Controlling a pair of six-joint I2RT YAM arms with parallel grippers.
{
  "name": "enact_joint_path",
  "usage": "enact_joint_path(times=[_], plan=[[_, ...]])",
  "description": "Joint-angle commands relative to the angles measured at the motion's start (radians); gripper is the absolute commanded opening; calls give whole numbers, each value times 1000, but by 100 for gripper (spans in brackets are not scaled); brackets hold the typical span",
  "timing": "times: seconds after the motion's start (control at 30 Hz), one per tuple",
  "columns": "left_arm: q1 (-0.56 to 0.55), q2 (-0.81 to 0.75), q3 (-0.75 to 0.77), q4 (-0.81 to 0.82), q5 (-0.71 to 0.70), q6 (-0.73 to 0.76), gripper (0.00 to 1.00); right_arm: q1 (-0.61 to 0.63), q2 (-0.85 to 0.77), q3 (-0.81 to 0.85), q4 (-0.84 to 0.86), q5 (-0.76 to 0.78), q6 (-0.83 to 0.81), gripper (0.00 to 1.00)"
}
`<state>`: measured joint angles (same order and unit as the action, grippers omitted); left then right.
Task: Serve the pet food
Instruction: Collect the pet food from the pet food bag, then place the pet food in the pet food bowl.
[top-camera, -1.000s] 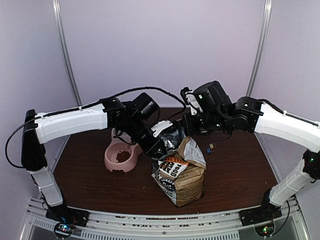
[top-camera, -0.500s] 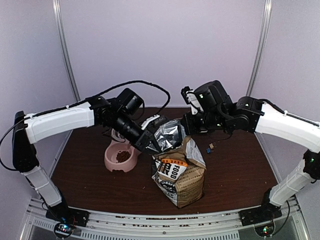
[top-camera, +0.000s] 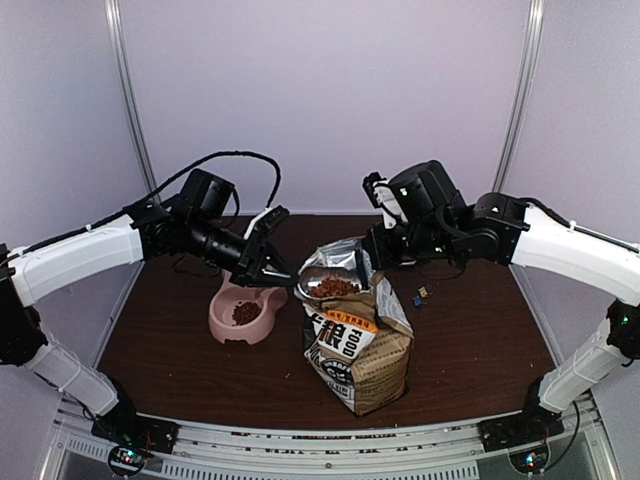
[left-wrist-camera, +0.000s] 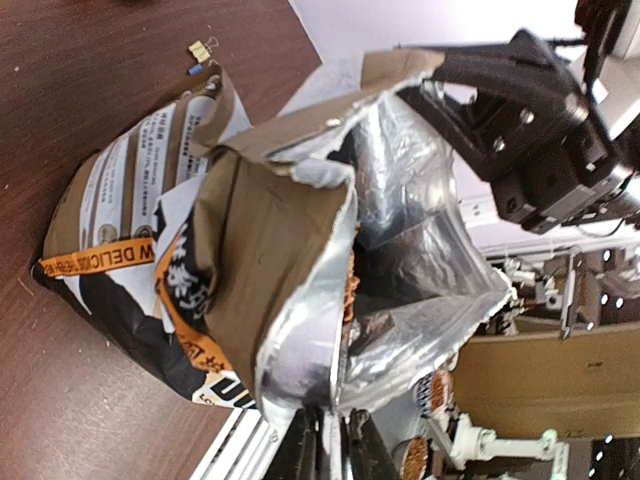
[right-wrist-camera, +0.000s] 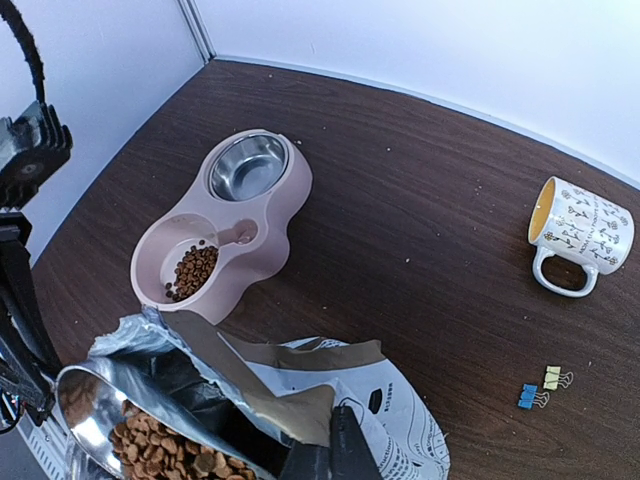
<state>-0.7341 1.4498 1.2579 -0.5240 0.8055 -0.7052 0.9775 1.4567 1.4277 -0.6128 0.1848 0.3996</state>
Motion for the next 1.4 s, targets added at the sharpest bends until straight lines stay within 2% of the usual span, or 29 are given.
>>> enact_joint_path(times=[0.0, 0.37, 1.23, 1.37], plan=[[44, -63, -69, 159, 19, -167, 0, -8, -30, -7, 17, 51, 9, 0], [80, -121, -149, 356, 88, -326, 0, -8, -36, -10, 15, 60, 8, 0], [115, -204, -221, 583, 196, -473, 0, -7, -36, 5, 3, 79, 3, 0], [118, -216, -252, 702, 205, -541, 0, -7, -38, 4, 1, 81, 2, 0]])
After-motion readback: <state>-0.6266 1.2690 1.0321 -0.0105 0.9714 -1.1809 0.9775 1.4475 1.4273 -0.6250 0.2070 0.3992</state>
